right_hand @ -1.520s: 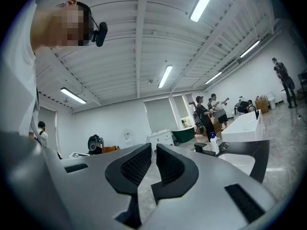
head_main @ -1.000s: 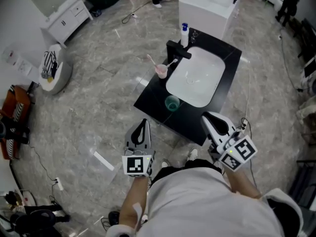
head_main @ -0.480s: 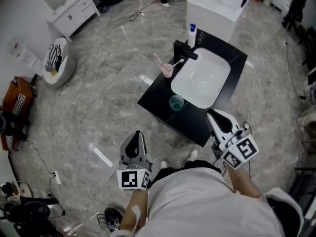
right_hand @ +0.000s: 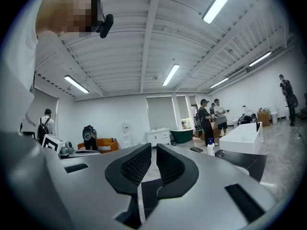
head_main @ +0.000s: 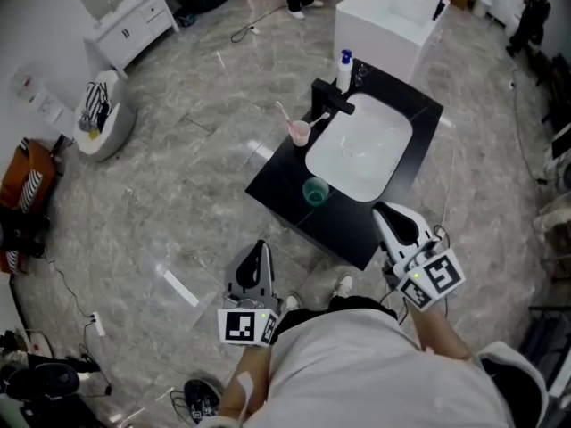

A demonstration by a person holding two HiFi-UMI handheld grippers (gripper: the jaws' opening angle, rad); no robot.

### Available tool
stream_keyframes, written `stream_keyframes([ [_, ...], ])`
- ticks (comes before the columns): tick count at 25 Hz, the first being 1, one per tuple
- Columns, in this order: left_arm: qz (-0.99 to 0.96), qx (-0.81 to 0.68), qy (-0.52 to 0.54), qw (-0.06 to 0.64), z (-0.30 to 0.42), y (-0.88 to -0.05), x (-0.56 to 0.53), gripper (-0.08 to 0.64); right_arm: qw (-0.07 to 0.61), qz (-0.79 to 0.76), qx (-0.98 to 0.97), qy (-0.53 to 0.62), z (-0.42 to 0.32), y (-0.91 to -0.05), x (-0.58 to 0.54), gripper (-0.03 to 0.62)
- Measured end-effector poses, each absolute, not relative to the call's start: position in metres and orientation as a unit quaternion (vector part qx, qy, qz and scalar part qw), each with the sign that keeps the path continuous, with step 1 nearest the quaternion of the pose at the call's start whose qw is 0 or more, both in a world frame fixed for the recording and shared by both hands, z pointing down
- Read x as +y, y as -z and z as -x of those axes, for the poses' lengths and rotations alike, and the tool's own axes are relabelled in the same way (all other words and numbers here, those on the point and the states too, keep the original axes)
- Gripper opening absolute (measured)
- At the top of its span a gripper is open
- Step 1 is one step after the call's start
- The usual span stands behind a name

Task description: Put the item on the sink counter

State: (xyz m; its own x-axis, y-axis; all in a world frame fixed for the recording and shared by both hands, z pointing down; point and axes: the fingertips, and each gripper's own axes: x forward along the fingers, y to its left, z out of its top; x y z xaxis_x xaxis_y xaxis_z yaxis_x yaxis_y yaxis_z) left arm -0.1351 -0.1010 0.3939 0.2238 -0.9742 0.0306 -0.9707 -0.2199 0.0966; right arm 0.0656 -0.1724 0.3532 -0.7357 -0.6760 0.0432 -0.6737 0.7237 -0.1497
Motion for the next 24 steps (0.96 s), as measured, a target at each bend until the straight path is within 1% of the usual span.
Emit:
stream_keyframes([
  [9, -0.793, -0.606, 0.025, 0.055, 0.129, -0.398, -0.106, 0.003, 0.009, 0.373, 0.924, 0.077, -0.066, -0.354, -0.168, 0.057],
  [24, -0.796, -0.602, 0.033, 0.051, 0.143, -0.391, -0.105, 0.003, 0.014, 0.360, 0.930, 0.069, -0.040, -0.347, -0.165, 0.057],
])
